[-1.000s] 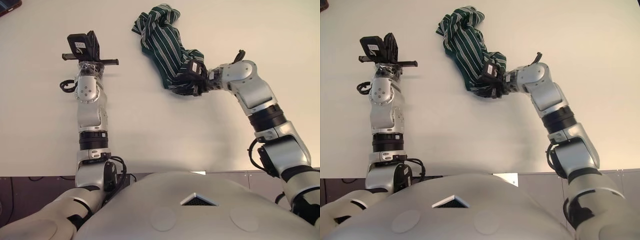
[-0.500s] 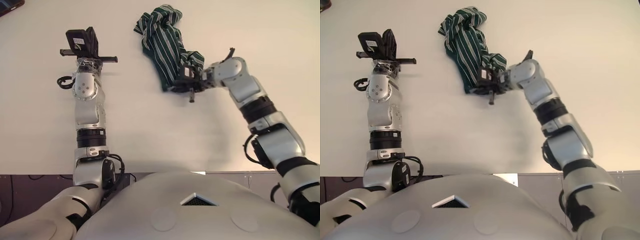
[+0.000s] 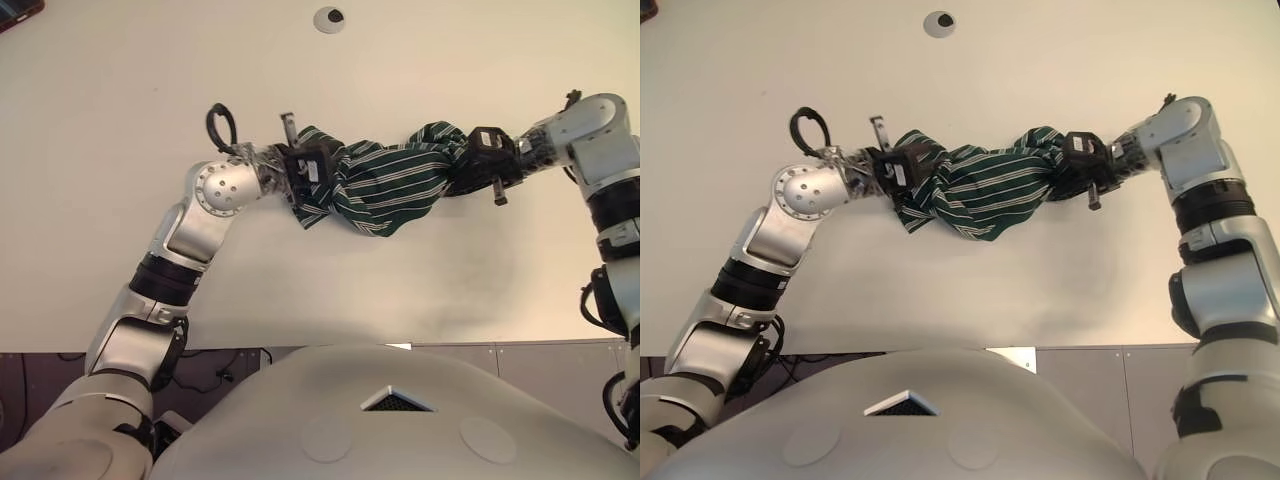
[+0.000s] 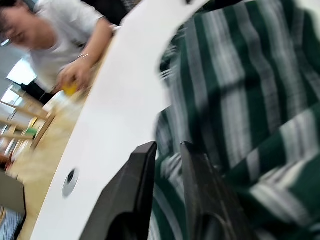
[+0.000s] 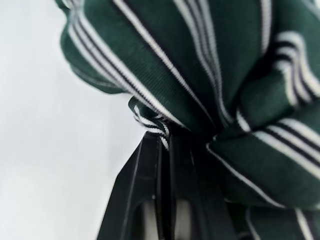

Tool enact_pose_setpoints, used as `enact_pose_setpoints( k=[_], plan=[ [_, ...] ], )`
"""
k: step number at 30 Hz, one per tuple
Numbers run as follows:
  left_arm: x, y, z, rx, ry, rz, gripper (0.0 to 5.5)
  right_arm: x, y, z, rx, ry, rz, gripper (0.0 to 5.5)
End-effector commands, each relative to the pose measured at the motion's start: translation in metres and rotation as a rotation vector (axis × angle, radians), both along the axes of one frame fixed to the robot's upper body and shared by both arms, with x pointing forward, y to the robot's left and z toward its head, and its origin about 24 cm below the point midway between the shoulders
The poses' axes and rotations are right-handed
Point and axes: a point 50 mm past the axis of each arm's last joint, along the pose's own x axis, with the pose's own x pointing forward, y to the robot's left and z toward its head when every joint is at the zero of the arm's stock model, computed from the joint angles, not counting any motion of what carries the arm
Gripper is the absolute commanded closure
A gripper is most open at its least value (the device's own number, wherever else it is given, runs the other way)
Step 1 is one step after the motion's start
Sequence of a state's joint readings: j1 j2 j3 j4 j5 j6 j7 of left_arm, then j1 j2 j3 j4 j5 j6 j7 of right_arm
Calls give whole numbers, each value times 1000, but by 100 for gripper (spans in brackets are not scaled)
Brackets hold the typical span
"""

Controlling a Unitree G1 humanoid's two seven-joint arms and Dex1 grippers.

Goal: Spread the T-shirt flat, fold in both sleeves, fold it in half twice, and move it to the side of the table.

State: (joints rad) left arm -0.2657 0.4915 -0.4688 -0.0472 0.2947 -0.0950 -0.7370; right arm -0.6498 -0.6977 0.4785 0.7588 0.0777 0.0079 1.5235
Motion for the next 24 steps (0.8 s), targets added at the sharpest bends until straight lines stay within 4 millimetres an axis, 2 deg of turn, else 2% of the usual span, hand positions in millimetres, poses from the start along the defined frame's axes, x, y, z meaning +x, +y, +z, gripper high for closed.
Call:
enact_pose_setpoints(
  k=[1,4,8,14,18,24],
  plan=[
    [-26,-17,4,59,20,-145,415,-2,15,-5,46,21,11,550],
    [-48,-14,0,123,90,-178,369,-6,21,-6,58,40,25,550],
    [-74,-3,15,151,136,-154,317,-12,24,1,53,66,78,550],
    [-89,19,3,359,133,-117,313,-15,29,14,44,72,140,550],
    [-78,26,1,414,68,-73,313,-18,27,15,29,78,155,550],
    [-59,15,-17,417,-47,-19,313,-23,28,16,29,96,179,550]
  ],
)
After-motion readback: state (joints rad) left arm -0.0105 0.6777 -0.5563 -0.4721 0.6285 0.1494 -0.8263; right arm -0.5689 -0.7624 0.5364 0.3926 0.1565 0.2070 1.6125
